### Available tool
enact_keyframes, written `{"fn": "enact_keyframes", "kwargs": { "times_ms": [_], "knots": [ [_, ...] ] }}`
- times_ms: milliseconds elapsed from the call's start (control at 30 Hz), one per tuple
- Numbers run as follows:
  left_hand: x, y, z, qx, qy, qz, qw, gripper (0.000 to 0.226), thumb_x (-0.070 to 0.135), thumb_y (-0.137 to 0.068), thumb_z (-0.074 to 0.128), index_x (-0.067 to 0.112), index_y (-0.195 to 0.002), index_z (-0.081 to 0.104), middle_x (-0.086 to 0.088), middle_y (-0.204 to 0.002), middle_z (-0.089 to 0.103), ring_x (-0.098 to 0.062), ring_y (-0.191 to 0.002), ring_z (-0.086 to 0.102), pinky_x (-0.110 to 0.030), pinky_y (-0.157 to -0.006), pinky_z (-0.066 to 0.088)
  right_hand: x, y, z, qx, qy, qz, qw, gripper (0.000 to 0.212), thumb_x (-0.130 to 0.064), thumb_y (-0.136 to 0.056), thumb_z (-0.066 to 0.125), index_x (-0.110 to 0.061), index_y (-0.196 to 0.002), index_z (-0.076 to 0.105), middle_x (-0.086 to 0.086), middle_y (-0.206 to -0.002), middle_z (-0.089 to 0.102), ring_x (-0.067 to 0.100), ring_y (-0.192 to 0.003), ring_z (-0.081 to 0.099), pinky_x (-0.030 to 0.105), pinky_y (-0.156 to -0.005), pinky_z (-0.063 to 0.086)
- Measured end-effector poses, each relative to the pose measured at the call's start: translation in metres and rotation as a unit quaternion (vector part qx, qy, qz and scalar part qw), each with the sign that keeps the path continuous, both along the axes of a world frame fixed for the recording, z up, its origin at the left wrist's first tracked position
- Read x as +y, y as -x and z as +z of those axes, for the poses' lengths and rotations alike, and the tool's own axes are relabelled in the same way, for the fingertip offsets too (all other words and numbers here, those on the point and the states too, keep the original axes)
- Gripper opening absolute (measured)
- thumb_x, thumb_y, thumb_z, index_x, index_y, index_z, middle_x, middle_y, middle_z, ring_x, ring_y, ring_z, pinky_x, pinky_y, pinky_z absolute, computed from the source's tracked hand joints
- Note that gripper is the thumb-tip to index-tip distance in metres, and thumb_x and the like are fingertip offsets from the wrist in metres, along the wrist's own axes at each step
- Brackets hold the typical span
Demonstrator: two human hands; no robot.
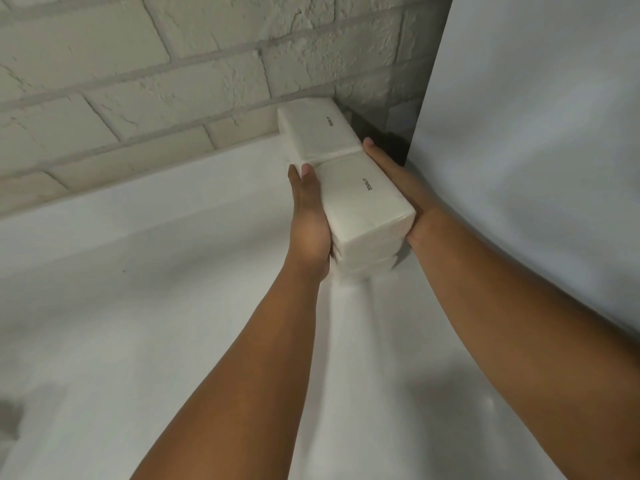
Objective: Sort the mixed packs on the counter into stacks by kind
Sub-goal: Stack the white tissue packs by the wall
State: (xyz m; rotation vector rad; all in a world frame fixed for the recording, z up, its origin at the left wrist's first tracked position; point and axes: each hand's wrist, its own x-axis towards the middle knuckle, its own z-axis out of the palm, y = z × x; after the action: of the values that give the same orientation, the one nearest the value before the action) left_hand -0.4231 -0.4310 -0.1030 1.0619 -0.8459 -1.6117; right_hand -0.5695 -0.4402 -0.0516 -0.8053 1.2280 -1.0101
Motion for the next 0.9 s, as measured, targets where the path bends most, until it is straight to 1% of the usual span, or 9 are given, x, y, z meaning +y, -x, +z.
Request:
{"fn": "enact_keyframes", "kwargs": {
  "times_ms": [100,200,300,333,400,433,567,733,900],
  "knots": [
    [0.017,-0.002,0.022,-0.009,0.02,0.01,1.0,0.079,0.08,-0.091,0.032,0.03,-0.153,0.037,-0.004,-0.142,0.06,-0.029,-0.132,0.056,-0.047,-0.111,0.045,0.002,0.001,0.003,0.024,0.007,-0.01,1.0,0.047,-0.062,-0.093,0.052,-0.018,-0.096,0.068,0.004,-0.085,0.073,0.023,-0.082,0.073,0.035,-0.077,0.061],
    [0.035,-0.003,0.023,-0.023,0.042,0.056,0.997,0.062,0.063,-0.103,0.013,0.033,-0.157,0.025,0.023,-0.138,0.05,-0.002,-0.136,0.039,-0.023,-0.109,0.031,0.009,0.006,0.0,-0.052,-0.016,-0.023,0.998,0.056,-0.067,-0.09,0.051,-0.021,-0.116,0.069,0.005,-0.094,0.074,0.026,-0.09,0.072,0.037,-0.075,0.059],
    [0.058,-0.001,0.01,-0.041,0.04,0.051,0.997,0.041,0.059,-0.105,0.016,0.048,-0.138,0.038,0.043,-0.107,0.061,0.017,-0.11,0.052,-0.01,-0.098,0.04,0.031,0.008,-0.013,-0.106,-0.026,-0.051,0.993,0.049,-0.064,-0.093,0.047,-0.026,-0.103,0.075,0.004,-0.097,0.076,0.025,-0.089,0.074,0.037,-0.078,0.058],
    [0.063,0.001,0.005,-0.044,0.038,0.041,0.997,0.043,0.061,-0.105,0.019,0.047,-0.138,0.042,0.037,-0.114,0.065,0.014,-0.115,0.056,-0.016,-0.101,0.046,0.038,0.009,-0.02,-0.117,-0.017,-0.052,0.992,0.049,-0.064,-0.094,0.043,-0.028,-0.102,0.076,0.005,-0.102,0.076,0.026,-0.094,0.073,0.039,-0.083,0.056],
    [0.072,0.007,-0.001,-0.055,0.056,0.018,0.997,0.059,0.068,-0.101,0.026,0.038,-0.149,0.041,0.013,-0.142,0.059,-0.007,-0.134,0.052,-0.04,-0.116,0.039,0.048,0.009,-0.026,-0.144,-0.006,-0.052,0.988,0.053,-0.062,-0.096,0.039,-0.026,-0.112,0.074,0.008,-0.114,0.073,0.028,-0.108,0.069,0.043,-0.096,0.052],
    [0.075,0.01,-0.002,-0.062,0.069,0.016,0.996,0.063,0.069,-0.1,0.029,0.034,-0.151,0.039,0.006,-0.146,0.055,-0.013,-0.137,0.05,-0.045,-0.118,0.036,0.05,0.008,-0.026,-0.148,-0.006,-0.052,0.988,0.054,-0.061,-0.097,0.038,-0.025,-0.118,0.072,0.008,-0.119,0.072,0.029,-0.113,0.067,0.044,-0.1,0.05],
    [0.078,0.018,0.001,-0.069,0.069,0.028,0.995,0.066,0.073,-0.096,0.032,0.034,-0.149,0.041,0.004,-0.145,0.056,-0.015,-0.135,0.052,-0.045,-0.117,0.037,0.048,0.005,-0.025,-0.144,0.008,-0.038,0.989,0.05,-0.054,-0.099,0.04,-0.021,-0.127,0.066,0.009,-0.122,0.07,0.029,-0.115,0.065,0.044,-0.103,0.048],
    [0.078,0.015,0.001,-0.067,0.057,0.043,0.995,0.06,0.065,-0.102,0.026,0.032,-0.149,0.044,0.004,-0.143,0.058,-0.013,-0.135,0.052,-0.042,-0.118,0.036,0.048,-0.001,-0.022,-0.139,0.015,-0.022,0.99,0.043,-0.05,-0.097,0.043,-0.024,-0.11,0.074,0.006,-0.113,0.074,0.024,-0.109,0.068,0.04,-0.101,0.049],
    [0.077,0.012,0.002,-0.066,0.045,0.041,0.996,0.058,0.063,-0.103,0.024,0.033,-0.149,0.045,0.006,-0.144,0.058,-0.011,-0.135,0.052,-0.041,-0.12,0.034,0.05,-0.007,-0.023,-0.132,0.023,-0.037,0.99,0.047,-0.054,-0.098,0.042,-0.023,-0.123,0.068,0.006,-0.116,0.073,0.026,-0.112,0.067,0.039,-0.096,0.049]
  ]
}}
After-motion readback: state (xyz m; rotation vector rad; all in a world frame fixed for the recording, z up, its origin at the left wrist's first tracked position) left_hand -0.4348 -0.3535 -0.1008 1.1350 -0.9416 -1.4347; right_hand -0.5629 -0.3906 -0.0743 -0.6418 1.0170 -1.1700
